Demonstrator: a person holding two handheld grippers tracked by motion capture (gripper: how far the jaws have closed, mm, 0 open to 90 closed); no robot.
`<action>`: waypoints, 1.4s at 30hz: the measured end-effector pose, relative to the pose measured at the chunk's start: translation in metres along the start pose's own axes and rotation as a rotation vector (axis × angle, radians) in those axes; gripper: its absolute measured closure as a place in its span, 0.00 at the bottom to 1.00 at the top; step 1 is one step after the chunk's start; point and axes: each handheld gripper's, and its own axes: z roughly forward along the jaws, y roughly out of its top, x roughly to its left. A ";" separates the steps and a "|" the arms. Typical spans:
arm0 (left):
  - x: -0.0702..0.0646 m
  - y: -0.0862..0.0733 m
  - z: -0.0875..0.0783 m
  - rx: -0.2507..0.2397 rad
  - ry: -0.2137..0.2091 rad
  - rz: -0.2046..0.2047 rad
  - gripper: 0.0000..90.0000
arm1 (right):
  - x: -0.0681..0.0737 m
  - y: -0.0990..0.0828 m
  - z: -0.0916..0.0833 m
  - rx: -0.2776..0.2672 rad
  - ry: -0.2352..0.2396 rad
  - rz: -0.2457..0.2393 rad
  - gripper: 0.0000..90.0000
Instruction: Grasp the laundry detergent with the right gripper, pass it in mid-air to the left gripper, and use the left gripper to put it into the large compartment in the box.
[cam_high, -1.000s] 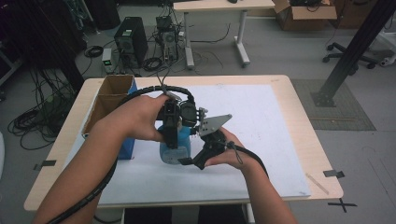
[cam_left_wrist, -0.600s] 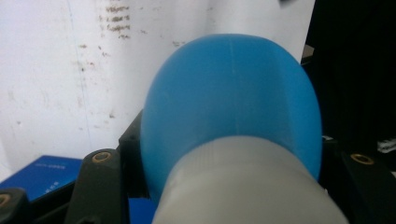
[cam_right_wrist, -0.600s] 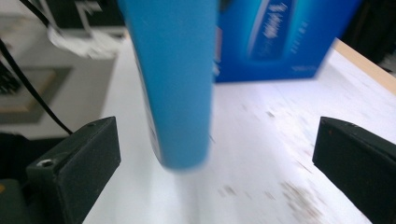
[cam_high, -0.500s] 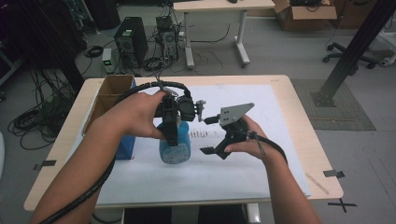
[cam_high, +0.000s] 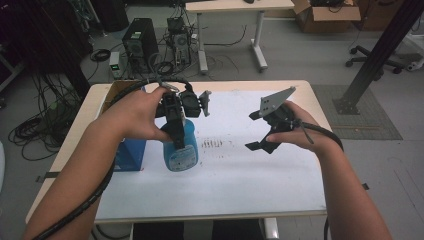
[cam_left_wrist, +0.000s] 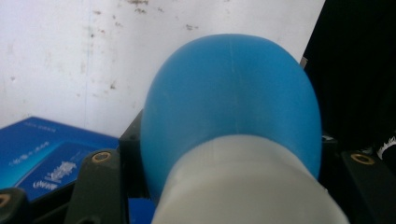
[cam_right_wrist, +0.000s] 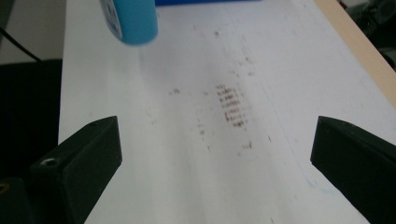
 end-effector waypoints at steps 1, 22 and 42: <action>0.001 -0.002 -0.002 -0.007 0.000 -0.017 0.43 | -0.001 0.000 -0.003 0.017 -0.002 0.002 0.02; 0.032 -0.033 -0.062 -0.132 -0.016 -0.400 0.42 | -0.012 -0.008 -0.020 0.209 -0.007 0.027 0.03; 0.054 -0.068 -0.102 -0.145 0.034 -0.620 0.42 | -0.015 -0.015 -0.018 0.254 0.017 0.047 0.03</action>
